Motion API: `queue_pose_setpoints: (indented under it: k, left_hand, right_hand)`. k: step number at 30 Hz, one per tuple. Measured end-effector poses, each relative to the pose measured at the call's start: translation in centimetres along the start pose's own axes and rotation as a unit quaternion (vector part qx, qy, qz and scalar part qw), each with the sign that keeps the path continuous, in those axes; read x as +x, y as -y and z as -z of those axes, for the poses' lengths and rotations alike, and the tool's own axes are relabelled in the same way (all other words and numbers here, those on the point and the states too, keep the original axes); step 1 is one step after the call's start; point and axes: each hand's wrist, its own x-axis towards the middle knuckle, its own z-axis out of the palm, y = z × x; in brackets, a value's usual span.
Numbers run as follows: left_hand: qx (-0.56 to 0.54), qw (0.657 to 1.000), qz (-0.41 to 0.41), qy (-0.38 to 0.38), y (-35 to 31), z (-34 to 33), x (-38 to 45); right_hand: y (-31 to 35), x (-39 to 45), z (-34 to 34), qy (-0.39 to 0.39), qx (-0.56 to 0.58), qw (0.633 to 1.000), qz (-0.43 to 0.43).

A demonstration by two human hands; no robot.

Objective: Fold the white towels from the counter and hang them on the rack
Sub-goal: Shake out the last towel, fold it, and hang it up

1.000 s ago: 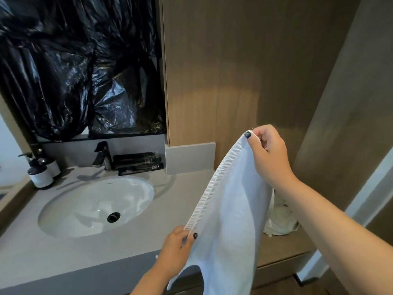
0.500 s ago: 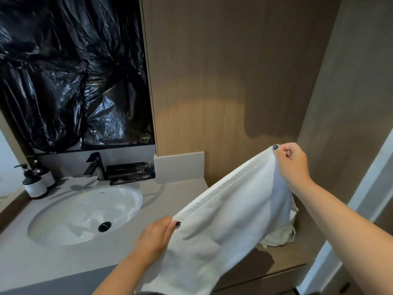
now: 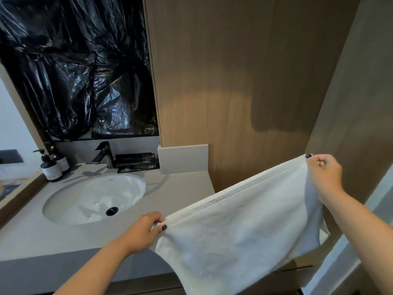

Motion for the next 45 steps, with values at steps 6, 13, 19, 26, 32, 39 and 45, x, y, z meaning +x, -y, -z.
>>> queue_pose_setpoints:
  k: [6,13,19,26,32,39,45]
  left_hand:
    - [-0.024,0.984,0.078,-0.155,-0.5,-1.2,0.3]
    - [-0.014,0.993,0.004,-0.121,0.0,0.2,0.2]
    - [0.19,0.958,-0.21,-0.043,2.1,1.9,1.7]
    - [0.221,0.969,-0.101,-0.036,9.4,8.3,8.0]
    - [0.306,0.95,0.024,0.052,16.3,11.4,15.0]
    - [0.262,0.961,0.09,0.016,22.3,11.7,22.0]
    - [0.241,0.964,0.098,-0.057,27.4,8.5,24.7]
  right_hand:
    - [-2.7,0.6,0.3,-0.023,0.007,0.998,-0.064]
    - [-4.8,0.8,-1.7,-0.026,0.001,0.994,-0.109]
    - [-5.9,1.0,-4.1,-0.011,-0.028,0.992,-0.126]
    - [-7.4,-0.7,-11.2,0.05,-0.068,0.987,-0.134]
    - [-7.3,-0.6,-19.9,0.09,-0.08,0.985,-0.124]
    - [-9.4,0.7,-28.2,0.065,-0.113,0.97,-0.206]
    - [-12.2,2.0,-35.2,0.054,-0.06,0.966,-0.244]
